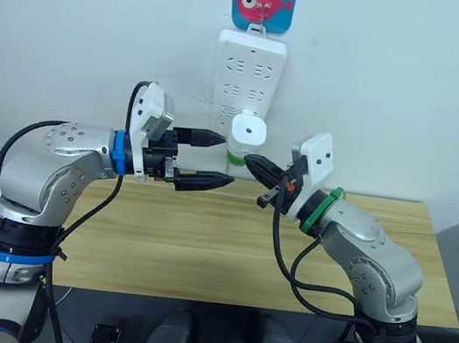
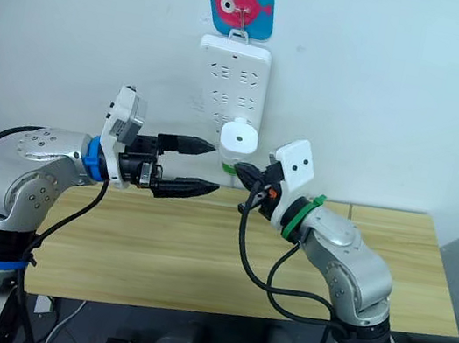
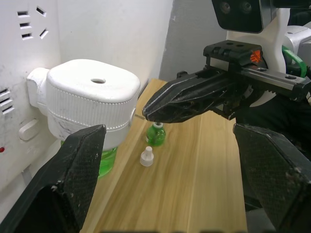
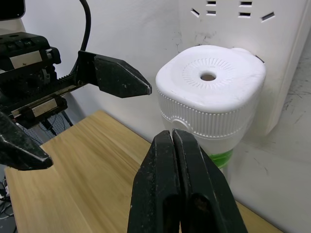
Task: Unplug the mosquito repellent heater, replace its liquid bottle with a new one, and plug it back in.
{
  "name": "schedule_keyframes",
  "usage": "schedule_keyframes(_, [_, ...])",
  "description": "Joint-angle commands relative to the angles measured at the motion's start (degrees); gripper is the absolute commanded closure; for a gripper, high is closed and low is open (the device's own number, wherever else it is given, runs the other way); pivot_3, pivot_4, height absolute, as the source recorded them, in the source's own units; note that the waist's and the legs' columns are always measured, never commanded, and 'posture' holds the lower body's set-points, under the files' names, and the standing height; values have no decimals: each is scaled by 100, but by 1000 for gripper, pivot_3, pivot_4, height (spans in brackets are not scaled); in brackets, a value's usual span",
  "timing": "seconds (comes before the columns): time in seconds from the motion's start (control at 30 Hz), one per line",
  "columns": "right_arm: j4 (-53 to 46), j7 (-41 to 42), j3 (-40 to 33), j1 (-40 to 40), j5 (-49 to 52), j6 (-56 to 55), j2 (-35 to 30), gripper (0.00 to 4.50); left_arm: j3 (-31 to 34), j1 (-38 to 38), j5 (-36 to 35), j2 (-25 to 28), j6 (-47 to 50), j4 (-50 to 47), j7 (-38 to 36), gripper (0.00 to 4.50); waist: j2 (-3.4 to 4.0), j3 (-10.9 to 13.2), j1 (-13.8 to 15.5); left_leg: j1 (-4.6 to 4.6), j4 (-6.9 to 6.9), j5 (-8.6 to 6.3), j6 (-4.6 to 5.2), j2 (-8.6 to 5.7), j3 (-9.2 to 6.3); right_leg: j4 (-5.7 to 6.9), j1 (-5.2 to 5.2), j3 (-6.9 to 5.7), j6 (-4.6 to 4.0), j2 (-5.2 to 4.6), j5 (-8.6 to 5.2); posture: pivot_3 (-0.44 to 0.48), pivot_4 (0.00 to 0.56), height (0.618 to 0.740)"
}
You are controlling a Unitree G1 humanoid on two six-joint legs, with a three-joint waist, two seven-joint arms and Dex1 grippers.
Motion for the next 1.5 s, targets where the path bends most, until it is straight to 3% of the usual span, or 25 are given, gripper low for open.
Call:
schedule_keyframes(0.03, [-30, 25, 54, -106, -24, -126, 66, 4449, 10, -77, 8, 69, -139, -23, -8, 0, 0, 0, 0, 0, 0, 0, 0, 0, 0, 0, 0, 0, 0, 0, 0, 28, 232, 740])
schedule_keyframes(0.87, [260, -457, -570, -199, -118, -212, 435, 4449, -33, -109, 51, 72, -257, 129, -51, 0, 0, 0, 12, 10, 10, 13, -21, -2, -6, 47, -1, 2, -1, 0, 0, 17, 237, 740])
schedule_keyframes(1.13, [-384, 202, -205, 73, 397, 139, -81, 4449, -54, -117, 125, 100, -359, 272, -58, 0, 0, 0, -5, 12, 4, 16, -25, 1, -9, 53, -5, 1, -2, 3, -1, 16, 238, 740])
schedule_keyframes(1.4, [-941, 873, -1006, 284, 1272, 547, -1129, 4449, 135, -75, 305, 330, -372, 520, 52, 0, 0, 0, -1, 6, -3, 14, -23, 2, -11, 33, -5, 1, -2, 1, -1, 14, 233, 740])
schedule_keyframes(1.5, [-859, 1263, -1412, 356, 1224, 282, -1827, 3858, 279, -148, 379, 516, -417, 674, 110, 0, -1, 0, 7, 5, -2, 13, -21, -2, -9, 33, -4, 0, -2, 2, -1, 12, 227, 740])
